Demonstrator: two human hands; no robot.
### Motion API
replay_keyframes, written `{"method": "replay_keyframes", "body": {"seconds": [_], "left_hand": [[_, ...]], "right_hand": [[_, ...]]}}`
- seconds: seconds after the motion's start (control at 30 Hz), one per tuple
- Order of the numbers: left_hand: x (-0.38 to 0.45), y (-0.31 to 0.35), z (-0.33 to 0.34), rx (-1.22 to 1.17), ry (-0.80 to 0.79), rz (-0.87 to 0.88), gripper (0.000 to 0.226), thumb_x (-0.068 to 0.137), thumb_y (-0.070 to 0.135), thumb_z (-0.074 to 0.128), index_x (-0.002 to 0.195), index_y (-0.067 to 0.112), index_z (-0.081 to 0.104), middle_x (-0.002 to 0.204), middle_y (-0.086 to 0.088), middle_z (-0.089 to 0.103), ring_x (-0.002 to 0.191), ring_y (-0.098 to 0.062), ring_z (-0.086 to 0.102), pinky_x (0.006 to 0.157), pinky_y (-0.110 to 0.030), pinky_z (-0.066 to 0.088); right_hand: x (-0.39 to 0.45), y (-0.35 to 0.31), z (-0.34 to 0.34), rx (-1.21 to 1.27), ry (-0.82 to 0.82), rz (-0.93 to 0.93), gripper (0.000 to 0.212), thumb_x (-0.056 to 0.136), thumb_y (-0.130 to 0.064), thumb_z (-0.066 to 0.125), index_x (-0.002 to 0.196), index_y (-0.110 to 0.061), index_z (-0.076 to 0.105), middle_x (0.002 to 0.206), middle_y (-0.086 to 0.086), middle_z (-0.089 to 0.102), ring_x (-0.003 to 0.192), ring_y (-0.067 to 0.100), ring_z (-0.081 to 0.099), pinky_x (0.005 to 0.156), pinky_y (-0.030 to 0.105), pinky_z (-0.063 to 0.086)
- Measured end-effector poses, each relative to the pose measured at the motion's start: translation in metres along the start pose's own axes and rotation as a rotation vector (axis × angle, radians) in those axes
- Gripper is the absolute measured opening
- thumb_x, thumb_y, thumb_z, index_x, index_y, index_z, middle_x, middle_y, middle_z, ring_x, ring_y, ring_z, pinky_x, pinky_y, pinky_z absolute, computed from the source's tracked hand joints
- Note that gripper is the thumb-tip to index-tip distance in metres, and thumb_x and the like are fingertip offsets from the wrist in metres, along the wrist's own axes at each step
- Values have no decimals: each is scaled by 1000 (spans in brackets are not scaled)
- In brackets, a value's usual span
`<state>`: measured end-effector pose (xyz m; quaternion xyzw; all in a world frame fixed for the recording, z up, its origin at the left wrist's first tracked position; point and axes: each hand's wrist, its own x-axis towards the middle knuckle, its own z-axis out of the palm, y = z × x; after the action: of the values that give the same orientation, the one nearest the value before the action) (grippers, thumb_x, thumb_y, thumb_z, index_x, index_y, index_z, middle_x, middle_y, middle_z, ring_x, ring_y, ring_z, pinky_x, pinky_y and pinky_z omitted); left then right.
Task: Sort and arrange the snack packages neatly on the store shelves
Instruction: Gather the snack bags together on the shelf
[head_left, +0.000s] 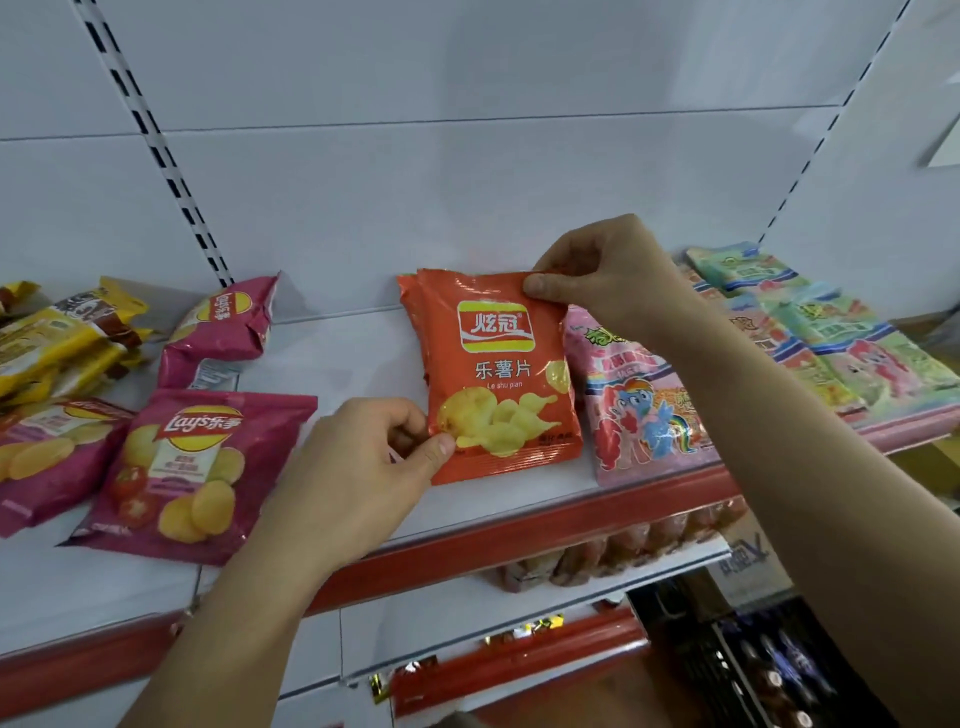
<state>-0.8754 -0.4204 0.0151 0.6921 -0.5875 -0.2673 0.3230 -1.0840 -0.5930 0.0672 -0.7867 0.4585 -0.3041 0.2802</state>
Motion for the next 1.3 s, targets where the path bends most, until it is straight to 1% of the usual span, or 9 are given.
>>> {"method": "replay_keyframes", "body": {"seconds": [0.33, 0.57, 0.67, 0.77, 0.87, 0.97, 1.1, 1.2, 1.3], "left_hand": [[-9, 8, 24, 192, -68, -103, 27, 86, 44, 75, 68, 26, 69, 61, 8, 62, 58, -5, 57, 51, -20, 37], [-13, 15, 24, 286, -18, -113, 25, 88, 44, 73, 73, 25, 66, 62, 9, 59, 59, -7, 56, 50, -20, 33], [-15, 12, 23, 318, 16, -92, 21, 88, 42, 74, 77, 27, 63, 64, 9, 63, 64, -7, 59, 54, -25, 40], [-17, 10, 23, 323, -27, -68, 20, 88, 43, 73, 80, 29, 62, 65, 9, 64, 66, -6, 60, 55, -23, 39], [-19, 9, 19, 342, -30, -31, 20, 89, 48, 70, 90, 30, 64, 67, 12, 63, 70, -5, 60, 57, -23, 41], [-21, 8, 7, 316, 88, 43, 25, 90, 50, 67, 106, 31, 66, 70, 13, 63, 76, -3, 60, 65, -29, 49], [-19, 3, -28, 310, 222, 134, 17, 91, 40, 69, 102, 28, 69, 68, 16, 61, 69, 3, 58, 60, -14, 39], [-14, -14, -60, 318, 304, 179, 11, 90, 32, 70, 98, 26, 72, 68, 16, 62, 66, 1, 60, 62, -22, 49], [-5, -39, -88, 367, 366, 212, 8, 90, 26, 70, 98, 26, 70, 74, 16, 61, 68, 2, 58, 62, -24, 46]], "right_hand": [[-2, 11, 6, -77, -89, -35, 13, 85, -32, 81, 91, -22, 77, 82, -11, 73, 79, 8, 69, 67, 22, 53], [-7, 14, 8, -84, -101, -45, 14, 87, -31, 78, 93, -20, 75, 88, -6, 72, 85, 13, 68, 72, 31, 56], [-9, 15, 7, -107, -108, -33, 13, 87, -31, 78, 95, -21, 75, 91, -1, 74, 87, 19, 69, 77, 42, 60], [-13, 15, 5, -105, -137, 2, 13, 88, -27, 78, 98, -21, 74, 93, 0, 74, 89, 18, 70, 81, 45, 61], [-17, 14, 5, -97, -116, 7, 15, 88, -27, 78, 101, -22, 73, 95, -6, 73, 88, 11, 69, 79, 38, 61], [-16, 7, 10, -105, -16, 8, 18, 86, -30, 79, 102, -24, 73, 95, -10, 72, 82, 4, 65, 71, 27, 53], [-12, -16, 27, -122, 64, -9, 12, 89, -29, 75, 99, -25, 73, 91, -14, 71, 78, 1, 64, 63, 19, 45], [-8, -41, 52, -122, 67, -46, 9, 88, -30, 73, 96, -25, 74, 84, -18, 69, 73, -4, 63, 60, 10, 43], [-3, -70, 87, -88, 34, -95, 6, 88, -30, 72, 93, -27, 73, 81, -16, 70, 68, -9, 60, 60, 6, 40]]}}
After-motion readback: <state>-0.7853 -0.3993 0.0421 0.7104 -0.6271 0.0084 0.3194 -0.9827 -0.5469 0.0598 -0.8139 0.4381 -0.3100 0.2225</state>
